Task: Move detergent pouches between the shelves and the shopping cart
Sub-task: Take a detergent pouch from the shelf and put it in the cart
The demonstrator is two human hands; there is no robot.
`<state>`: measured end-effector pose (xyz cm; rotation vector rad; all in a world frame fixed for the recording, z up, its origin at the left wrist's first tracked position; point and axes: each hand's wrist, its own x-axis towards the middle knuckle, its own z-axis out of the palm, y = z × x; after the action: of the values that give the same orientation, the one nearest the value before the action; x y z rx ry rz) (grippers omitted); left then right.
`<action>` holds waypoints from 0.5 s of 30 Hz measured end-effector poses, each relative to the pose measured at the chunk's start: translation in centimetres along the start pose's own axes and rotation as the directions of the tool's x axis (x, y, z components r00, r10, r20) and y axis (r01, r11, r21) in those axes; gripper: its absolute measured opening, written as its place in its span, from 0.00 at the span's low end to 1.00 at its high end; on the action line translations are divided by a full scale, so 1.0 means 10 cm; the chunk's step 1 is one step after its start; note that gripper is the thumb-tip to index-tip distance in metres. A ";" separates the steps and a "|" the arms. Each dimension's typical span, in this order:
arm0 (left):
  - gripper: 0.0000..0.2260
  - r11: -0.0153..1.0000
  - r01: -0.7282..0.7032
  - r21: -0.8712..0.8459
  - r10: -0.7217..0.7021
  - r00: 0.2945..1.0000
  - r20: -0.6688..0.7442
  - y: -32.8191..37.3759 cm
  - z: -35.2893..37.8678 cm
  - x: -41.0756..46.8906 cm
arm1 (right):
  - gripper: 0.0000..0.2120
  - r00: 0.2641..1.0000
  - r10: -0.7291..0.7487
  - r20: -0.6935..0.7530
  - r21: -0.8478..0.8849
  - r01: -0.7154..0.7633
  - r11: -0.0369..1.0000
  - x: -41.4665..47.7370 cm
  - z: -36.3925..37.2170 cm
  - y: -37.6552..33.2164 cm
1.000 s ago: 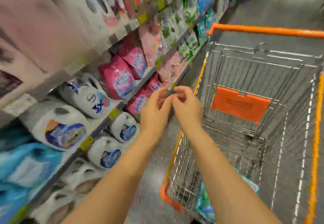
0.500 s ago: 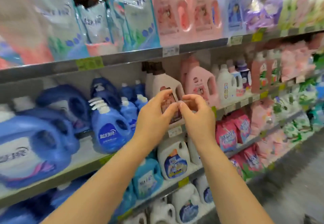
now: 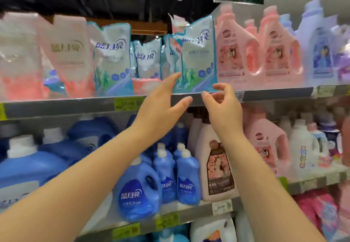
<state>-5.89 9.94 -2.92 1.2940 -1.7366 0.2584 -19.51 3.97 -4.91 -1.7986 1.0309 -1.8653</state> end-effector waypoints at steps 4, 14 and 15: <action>0.32 0.998 0.070 0.000 -0.070 0.996 -0.055 -0.11 0.26 0.68 | 0.23 0.999 -0.038 0.038 -0.124 0.043 0.991 0.85 0.03 0.25; 0.40 0.918 0.395 -0.027 -0.394 0.918 0.046 -0.39 0.83 1.96 | 0.51 0.969 0.032 0.246 -0.273 0.038 0.961 2.01 0.38 0.66; 0.40 0.904 0.421 -0.074 -0.419 0.907 0.039 -0.42 0.87 2.03 | 0.51 0.965 0.026 0.261 -0.278 0.050 0.959 2.05 0.40 0.67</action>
<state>-7.49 -10.53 6.36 1.5759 -1.4231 -0.0758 -19.86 -15.75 4.60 -2.1471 1.2346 -1.4890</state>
